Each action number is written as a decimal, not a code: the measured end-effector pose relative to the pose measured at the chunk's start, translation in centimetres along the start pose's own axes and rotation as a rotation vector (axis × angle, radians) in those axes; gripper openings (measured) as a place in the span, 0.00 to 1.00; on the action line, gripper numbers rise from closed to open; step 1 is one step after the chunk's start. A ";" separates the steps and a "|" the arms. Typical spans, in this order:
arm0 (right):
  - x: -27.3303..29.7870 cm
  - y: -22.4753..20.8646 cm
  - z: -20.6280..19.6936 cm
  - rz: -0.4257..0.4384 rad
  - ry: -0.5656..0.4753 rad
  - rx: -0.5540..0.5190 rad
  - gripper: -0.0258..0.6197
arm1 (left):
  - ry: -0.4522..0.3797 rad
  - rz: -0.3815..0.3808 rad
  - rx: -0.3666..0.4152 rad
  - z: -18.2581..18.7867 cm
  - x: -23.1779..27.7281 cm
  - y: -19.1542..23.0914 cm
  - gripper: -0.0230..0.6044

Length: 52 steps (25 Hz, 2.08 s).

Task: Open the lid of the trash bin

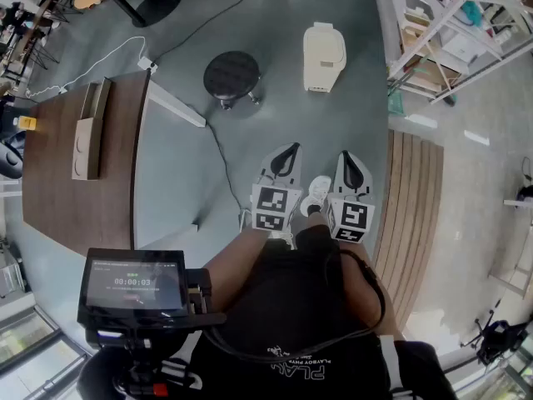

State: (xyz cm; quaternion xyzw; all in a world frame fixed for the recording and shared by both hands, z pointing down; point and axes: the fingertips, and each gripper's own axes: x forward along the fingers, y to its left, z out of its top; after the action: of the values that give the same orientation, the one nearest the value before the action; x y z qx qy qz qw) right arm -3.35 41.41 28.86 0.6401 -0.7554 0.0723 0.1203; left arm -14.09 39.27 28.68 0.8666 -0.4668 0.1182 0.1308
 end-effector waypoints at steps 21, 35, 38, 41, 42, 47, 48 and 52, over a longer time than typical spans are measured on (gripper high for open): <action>15.5 -9.0 1.9 0.075 0.081 -0.011 0.04 | 0.077 0.120 -0.004 3.6 14.7 4.6 0.03; 23.0 -12.3 2.1 0.170 0.094 0.021 0.04 | 0.088 0.162 -0.009 6.8 24.3 6.2 0.03; 22.4 -12.5 2.0 0.163 0.105 0.038 0.04 | 0.088 0.163 -0.012 7.1 24.1 5.8 0.03; 22.6 -13.3 1.8 0.152 0.109 0.055 0.04 | 0.094 0.161 -0.013 7.1 24.9 5.7 0.03; 22.9 -13.7 1.6 0.150 0.111 0.060 0.04 | 0.099 0.163 -0.013 7.0 25.3 5.8 0.03; 23.7 -15.4 1.9 0.120 0.092 0.082 0.04 | 0.095 0.153 -0.012 7.4 26.4 5.2 0.03; 23.8 -15.5 2.2 0.111 0.083 0.077 0.04 | 0.091 0.147 -0.008 7.5 26.6 5.0 0.03; 24.1 -16.0 2.4 0.096 0.072 0.071 0.04 | 0.081 0.135 -0.019 7.9 27.3 4.4 0.03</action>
State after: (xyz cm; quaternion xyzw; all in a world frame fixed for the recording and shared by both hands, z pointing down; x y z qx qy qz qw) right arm 8.56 15.11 32.42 0.6042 -0.7772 0.1278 0.1211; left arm -2.49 13.04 30.65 0.8264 -0.5194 0.1575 0.1495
